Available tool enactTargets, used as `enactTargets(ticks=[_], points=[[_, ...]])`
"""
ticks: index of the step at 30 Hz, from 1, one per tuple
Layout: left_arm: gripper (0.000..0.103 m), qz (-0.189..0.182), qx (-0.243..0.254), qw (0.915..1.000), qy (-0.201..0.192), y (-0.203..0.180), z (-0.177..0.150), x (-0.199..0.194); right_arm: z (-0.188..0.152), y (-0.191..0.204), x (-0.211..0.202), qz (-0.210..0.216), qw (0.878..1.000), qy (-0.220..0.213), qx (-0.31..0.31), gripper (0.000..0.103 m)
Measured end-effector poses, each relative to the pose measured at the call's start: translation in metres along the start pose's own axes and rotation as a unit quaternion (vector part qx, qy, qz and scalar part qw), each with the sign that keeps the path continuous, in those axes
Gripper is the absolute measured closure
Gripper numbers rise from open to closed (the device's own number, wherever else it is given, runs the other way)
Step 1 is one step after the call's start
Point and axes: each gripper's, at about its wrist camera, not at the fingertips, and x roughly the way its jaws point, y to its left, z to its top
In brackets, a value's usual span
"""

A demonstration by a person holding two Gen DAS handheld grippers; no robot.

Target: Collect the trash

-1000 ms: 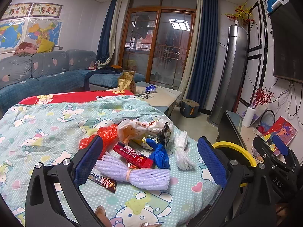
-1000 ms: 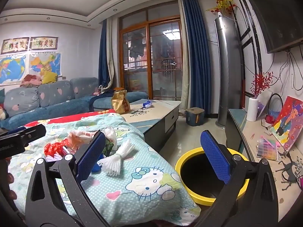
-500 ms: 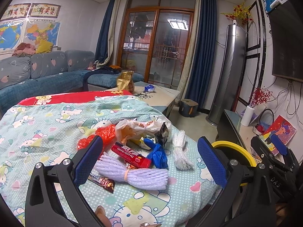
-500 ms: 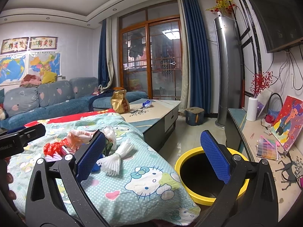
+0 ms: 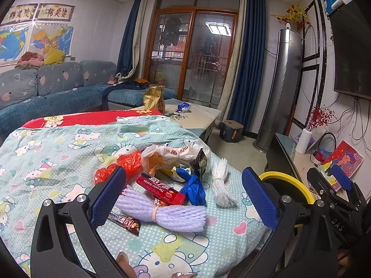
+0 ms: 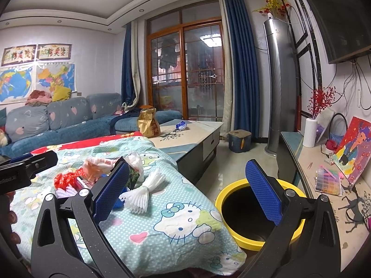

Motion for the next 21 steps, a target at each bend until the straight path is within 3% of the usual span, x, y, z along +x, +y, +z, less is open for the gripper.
enactTargets(ticks=[13,21], points=[[0.006,-0.003,-0.01,0.9999,0.01,0.004,0.004,0.014,-0.003,0.005,0.014,0.02,0.999,0.028,-0.006,0.01],[0.006,0.037,-0.025,0.999,0.004,0.029,0.016,0.025,0.006,0.025,0.035,0.065,0.996,0.052,-0.019,0.01]])
